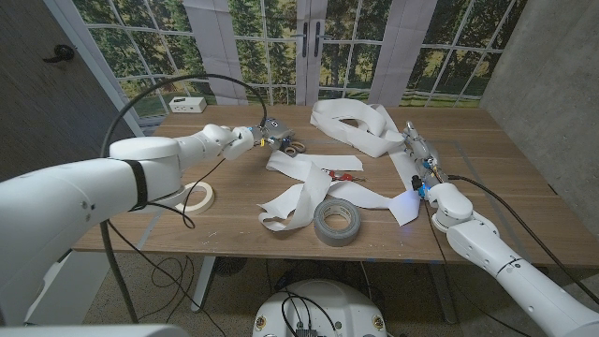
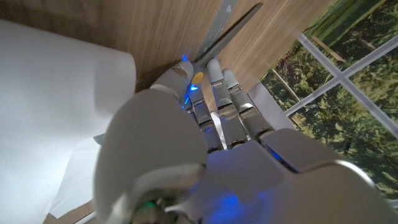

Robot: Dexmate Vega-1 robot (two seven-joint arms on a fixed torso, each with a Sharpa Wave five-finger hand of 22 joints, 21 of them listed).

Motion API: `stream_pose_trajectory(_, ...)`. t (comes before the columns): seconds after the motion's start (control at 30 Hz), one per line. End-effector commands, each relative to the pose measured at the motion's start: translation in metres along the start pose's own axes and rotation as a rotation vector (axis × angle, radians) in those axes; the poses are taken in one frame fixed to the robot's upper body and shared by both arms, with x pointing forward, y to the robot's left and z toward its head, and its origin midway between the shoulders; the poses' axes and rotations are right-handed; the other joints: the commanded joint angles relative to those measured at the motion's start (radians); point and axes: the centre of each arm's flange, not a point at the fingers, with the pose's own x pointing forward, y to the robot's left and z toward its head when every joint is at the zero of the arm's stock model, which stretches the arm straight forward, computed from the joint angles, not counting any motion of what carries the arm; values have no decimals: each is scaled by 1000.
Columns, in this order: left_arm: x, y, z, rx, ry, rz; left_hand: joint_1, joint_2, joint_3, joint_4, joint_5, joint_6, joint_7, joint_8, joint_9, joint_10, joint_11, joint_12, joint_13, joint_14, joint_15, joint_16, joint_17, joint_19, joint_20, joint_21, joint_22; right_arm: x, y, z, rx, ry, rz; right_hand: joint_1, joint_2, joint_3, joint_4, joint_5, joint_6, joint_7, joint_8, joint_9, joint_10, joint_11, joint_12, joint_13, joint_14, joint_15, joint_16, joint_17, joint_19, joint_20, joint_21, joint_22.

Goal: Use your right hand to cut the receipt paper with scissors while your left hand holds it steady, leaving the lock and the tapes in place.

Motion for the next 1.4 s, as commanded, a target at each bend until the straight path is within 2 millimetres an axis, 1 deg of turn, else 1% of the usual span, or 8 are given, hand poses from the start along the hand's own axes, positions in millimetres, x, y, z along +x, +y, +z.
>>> stream_pose_trajectory(0.03,-4,15,-8,-61,3,92,10,11,17,-4,-12,155,-141,-6,240,131,-125,82,146,252,-262,-18,40,-2,-92,19,5,1,1,5,-5,-9,1,-5,0,4,2,-5,1,-5,-2,4,-4,1,3,5,0,-3,-1,6,10,3,2,2)
stream_pose_trajectory(0.1,-5,16,-9,-71,5,107,20,11,20,-9,-15,157,-138,-6,236,129,-117,82,149,252,-262,-23,35,-2,-92,24,6,1,2,5,-8,-12,4,-5,0,4,2,-5,1,-6,-2,4,-5,0,2,5,0,-2,-1,6,10,3,2,2)
stream_pose_trajectory(0.17,-6,18,-11,-83,10,120,23,11,21,-9,-16,157,-134,-7,235,128,-117,83,150,252,-262,-25,34,-2,-94,25,6,1,2,6,-12,-14,6,-6,0,4,2,-5,2,-6,-1,4,-5,-1,2,5,0,-2,-1,6,10,3,2,2)
stream_pose_trajectory(0.37,-8,26,-16,-113,19,161,23,11,21,-9,-16,157,-134,-7,235,128,-117,83,150,252,-262,-25,34,-2,-94,26,6,1,1,10,-13,-14,-1,-6,0,5,2,-5,2,-8,-2,3,-6,-1,2,5,0,-4,-1,6,10,3,1,3)
stream_pose_trajectory(0.4,-8,28,-17,-118,19,168,24,10,16,6,-11,168,-132,-12,221,123,-113,98,146,259,-262,-26,20,-14,-102,53,28,0,1,10,-12,-16,0,-5,0,5,2,-5,1,-8,-2,3,-5,-1,3,5,0,-3,-1,6,10,3,1,3)
stream_pose_trajectory(0.5,-9,32,-19,-133,20,189,31,6,21,0,-12,170,-131,-13,218,127,-115,90,138,259,-262,-28,21,-18,-102,56,28,0,0,11,-17,-20,3,-5,0,6,2,-5,2,-8,-1,3,-4,0,3,5,0,-3,-1,6,10,4,1,3)
stream_pose_trajectory(0.93,-9,38,-18,-128,6,212,32,5,21,-1,-12,167,-133,-14,217,128,-114,89,137,261,-262,-27,21,-20,-100,56,28,-3,-2,9,-14,-11,-2,-6,-1,8,2,-5,2,-8,-1,3,-5,-3,3,5,1,-3,-1,6,10,3,0,3)
stream_pose_trajectory(1.4,-11,44,-16,-135,-15,259,32,5,21,-1,-12,167,-133,-14,217,128,-114,89,137,261,-262,-27,21,-20,-100,56,28,-5,-3,10,-14,-15,-2,-6,-1,10,2,-5,1,-8,-2,3,-6,1,3,5,0,-2,-1,6,9,4,0,3)
